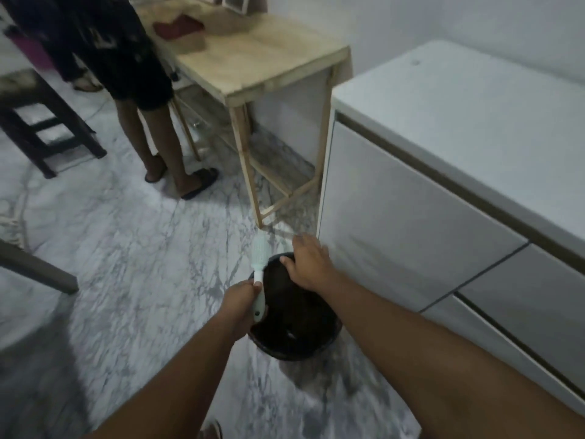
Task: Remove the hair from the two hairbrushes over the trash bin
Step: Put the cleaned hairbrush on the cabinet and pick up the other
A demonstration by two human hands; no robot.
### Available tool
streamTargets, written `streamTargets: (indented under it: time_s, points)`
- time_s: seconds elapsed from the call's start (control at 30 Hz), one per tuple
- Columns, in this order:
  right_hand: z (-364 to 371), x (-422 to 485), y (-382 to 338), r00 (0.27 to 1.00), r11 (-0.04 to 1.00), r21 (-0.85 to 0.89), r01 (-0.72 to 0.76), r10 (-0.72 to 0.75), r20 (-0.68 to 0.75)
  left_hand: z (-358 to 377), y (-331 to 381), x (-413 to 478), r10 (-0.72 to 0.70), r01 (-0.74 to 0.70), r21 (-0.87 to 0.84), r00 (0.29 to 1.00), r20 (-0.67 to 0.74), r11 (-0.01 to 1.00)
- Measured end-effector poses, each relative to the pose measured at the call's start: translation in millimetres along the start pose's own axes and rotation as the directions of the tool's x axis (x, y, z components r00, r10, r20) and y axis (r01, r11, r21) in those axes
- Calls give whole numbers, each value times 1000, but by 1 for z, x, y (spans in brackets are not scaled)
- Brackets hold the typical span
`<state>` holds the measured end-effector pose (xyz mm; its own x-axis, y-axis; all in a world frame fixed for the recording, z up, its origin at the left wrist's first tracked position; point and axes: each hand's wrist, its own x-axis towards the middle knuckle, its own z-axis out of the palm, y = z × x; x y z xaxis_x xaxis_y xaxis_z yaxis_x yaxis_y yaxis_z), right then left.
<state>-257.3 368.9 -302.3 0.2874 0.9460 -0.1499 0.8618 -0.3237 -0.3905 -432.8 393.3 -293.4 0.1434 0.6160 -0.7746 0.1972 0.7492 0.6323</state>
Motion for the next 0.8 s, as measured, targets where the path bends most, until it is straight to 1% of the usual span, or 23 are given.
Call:
streamTargets:
  time_s: [0.07,0.17,0.23,0.33,0.4,0.53,0.7,0.8]
  points:
    - [-64,1,-28,997,999,25,26,-24,-71,3,55,-46,41,-41,-3,999,10,999]
    - [-151,-1,-58,987,999,5,42,-41,-156,11,128,-113,107,-105,-39,993,52,994]
    - [-199,-7,-67,984,1000,3,19,-18,-180,20,163,-155,135,-131,-59,988,79,990]
    - [-253,-23,-63,973,1000,0,-31,30,-228,39,194,-198,164,-162,-26,977,135,986]
    - [-279,-37,-48,968,996,-28,-89,79,-238,58,206,-213,168,-175,19,968,185,984]
    - [-320,-73,3,940,963,-42,-266,249,-233,115,211,-239,155,-192,116,951,268,975]
    - [-362,-132,82,864,896,-33,-443,417,-283,203,200,-249,106,-201,217,918,382,955]
    - [-379,-169,127,803,841,-28,-540,505,-317,259,185,-264,78,-234,273,873,481,933]
